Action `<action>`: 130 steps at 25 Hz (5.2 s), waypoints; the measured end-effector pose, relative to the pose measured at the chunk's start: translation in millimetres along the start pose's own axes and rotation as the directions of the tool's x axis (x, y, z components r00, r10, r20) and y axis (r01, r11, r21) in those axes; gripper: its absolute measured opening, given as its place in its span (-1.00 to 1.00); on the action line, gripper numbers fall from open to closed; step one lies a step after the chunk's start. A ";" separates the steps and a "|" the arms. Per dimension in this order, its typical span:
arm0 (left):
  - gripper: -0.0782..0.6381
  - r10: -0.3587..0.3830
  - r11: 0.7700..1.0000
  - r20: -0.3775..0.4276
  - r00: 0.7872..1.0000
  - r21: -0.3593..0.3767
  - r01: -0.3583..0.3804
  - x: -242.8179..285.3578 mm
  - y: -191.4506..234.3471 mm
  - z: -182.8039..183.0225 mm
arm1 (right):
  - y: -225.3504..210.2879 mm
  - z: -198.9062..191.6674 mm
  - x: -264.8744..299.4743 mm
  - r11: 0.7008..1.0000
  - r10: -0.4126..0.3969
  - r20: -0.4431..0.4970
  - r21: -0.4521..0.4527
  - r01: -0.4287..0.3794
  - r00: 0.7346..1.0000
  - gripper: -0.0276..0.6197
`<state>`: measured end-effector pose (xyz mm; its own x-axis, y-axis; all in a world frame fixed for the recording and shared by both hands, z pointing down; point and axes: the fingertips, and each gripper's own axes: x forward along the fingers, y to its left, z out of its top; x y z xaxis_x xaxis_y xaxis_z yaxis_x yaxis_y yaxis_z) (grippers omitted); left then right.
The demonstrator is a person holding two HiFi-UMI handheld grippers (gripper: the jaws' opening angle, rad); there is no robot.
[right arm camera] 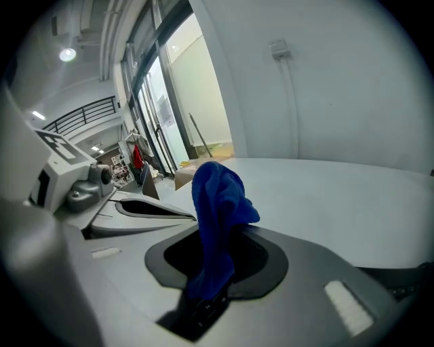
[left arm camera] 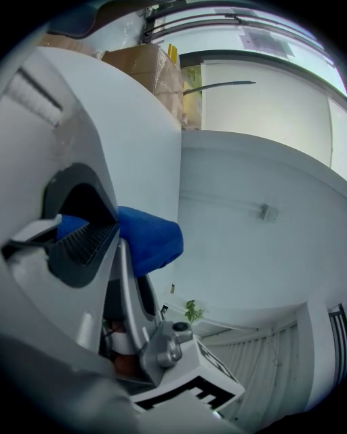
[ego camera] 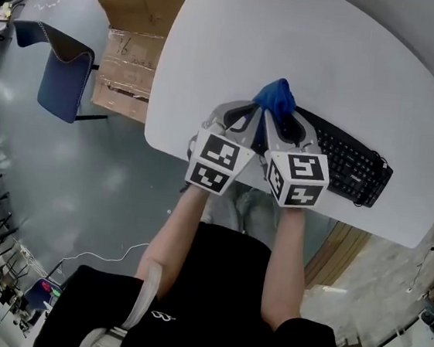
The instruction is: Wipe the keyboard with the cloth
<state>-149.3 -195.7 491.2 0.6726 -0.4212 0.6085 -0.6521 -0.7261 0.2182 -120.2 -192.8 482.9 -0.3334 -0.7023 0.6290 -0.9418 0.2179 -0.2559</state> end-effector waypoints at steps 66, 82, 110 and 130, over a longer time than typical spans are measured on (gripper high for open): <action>-0.79 -0.002 0.991 -0.176 0.984 0.134 0.026 73.3 -124.3 -10.2 | -103.7 -65.7 -76.0 0.988 -0.052 0.009 0.149 0.050 0.999 -0.62; -0.79 -0.026 0.979 -0.201 0.979 0.192 0.065 94.7 -165.6 -6.3 | -138.3 -79.2 -103.8 0.978 -0.085 0.014 0.191 0.081 0.996 -0.62; -0.79 -0.121 0.959 -0.200 0.972 0.230 0.167 129.9 -246.5 1.5 | -201.0 -102.7 -160.5 0.954 -0.184 0.005 0.242 0.178 0.983 -0.62; -0.79 -0.192 0.935 -0.225 0.955 0.255 0.248 158.5 -312.3 4.4 | -253.0 -113.7 -209.5 0.920 -0.273 -0.026 0.285 0.269 0.962 -0.63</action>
<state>162.4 -38.0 516.2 0.6890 -0.1405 0.7110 -0.3534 -0.9216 0.1604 183.1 -23.7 499.3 -0.0641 -0.7171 0.6940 -0.9441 -0.1818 -0.2751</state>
